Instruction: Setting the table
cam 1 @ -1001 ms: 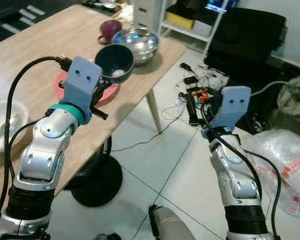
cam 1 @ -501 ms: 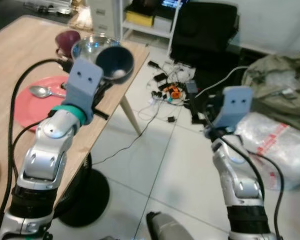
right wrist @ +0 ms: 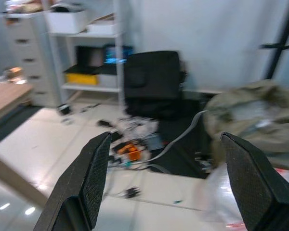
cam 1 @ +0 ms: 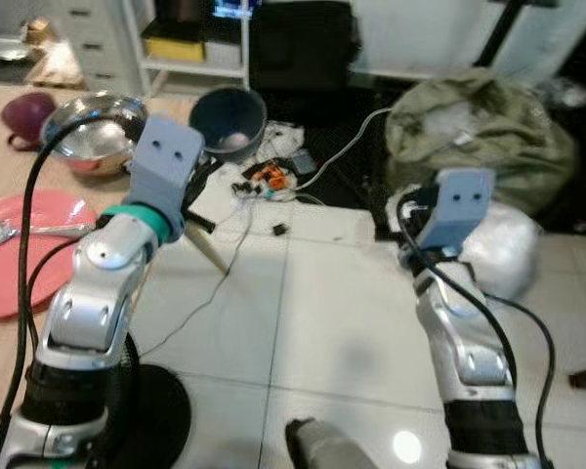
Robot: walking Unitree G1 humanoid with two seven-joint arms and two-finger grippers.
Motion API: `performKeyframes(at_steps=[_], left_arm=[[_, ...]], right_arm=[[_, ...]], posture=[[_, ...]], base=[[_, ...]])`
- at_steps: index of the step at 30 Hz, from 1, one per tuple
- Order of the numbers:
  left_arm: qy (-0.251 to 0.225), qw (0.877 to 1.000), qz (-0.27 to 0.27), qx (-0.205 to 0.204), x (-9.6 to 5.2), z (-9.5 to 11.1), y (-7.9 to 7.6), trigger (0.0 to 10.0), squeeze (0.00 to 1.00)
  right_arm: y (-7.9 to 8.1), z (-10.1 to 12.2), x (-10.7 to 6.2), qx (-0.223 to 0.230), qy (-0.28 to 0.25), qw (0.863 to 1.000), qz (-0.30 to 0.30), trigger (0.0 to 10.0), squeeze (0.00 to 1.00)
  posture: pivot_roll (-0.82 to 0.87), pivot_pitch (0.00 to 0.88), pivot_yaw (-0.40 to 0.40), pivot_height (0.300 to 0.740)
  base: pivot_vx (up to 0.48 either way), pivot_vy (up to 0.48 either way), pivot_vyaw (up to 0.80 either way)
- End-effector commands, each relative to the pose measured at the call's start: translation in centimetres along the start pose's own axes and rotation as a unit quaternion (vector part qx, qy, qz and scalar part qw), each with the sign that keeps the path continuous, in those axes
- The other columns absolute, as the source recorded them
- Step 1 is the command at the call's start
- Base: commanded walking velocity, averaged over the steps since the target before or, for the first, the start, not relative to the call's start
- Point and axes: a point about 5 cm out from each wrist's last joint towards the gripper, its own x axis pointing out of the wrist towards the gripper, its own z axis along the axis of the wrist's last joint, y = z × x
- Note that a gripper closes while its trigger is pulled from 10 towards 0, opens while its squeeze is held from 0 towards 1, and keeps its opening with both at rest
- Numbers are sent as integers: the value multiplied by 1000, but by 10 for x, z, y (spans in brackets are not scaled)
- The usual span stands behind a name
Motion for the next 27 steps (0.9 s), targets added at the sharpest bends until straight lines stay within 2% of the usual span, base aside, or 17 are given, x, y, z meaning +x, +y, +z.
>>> performKeyframes(at_steps=[1,23,27], left_arm=[[6,1000,1,3,0,-4,1,10000,0],[4,1000,3,-4,1,-6,1,10000,0],[10,1000,14,-11,0,-11,0,10000,0]], right_arm=[[0,-6,-2,7,12,1000,-2,10000,0],[-1,-5,-2,4,11,1000,-3,10000,0],[-1,-5,-2,3,12,1000,-1,10000,0]], posture=[[-125,13,48,740],[-131,13,49,740],[-131,17,34,740]], base=[[0,0,-800],[0,0,-800],[0,0,-800]])
